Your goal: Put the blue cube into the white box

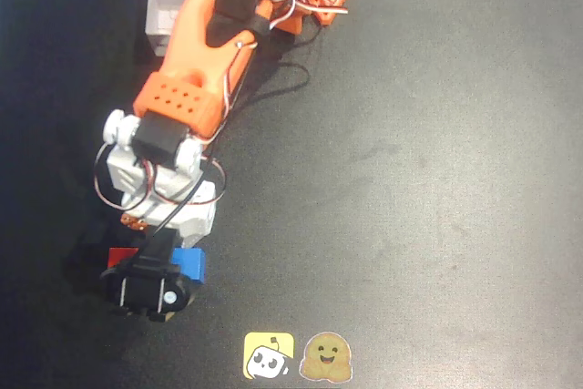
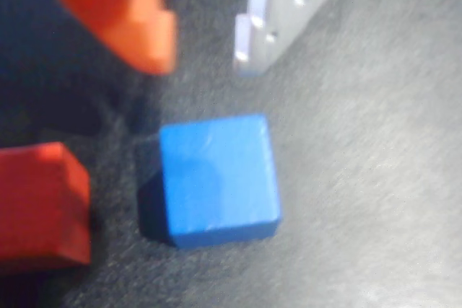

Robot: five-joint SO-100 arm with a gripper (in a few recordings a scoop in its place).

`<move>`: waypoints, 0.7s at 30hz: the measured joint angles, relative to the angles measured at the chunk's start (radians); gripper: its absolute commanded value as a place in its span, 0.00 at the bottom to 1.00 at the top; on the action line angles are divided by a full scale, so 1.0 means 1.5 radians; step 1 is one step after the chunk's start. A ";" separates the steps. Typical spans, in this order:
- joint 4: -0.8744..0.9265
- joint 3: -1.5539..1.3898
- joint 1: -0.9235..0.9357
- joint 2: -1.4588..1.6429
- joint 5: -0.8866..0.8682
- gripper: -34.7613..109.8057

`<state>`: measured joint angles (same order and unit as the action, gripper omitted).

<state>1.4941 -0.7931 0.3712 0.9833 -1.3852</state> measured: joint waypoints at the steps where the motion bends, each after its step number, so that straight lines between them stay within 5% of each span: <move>1: -0.002 0.000 0.000 -0.003 0.000 0.30; 21: -0.039 -0.058 -0.019 -0.024 -0.027 0.36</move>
<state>1.4358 -0.8805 0.3421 0.9480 -1.4251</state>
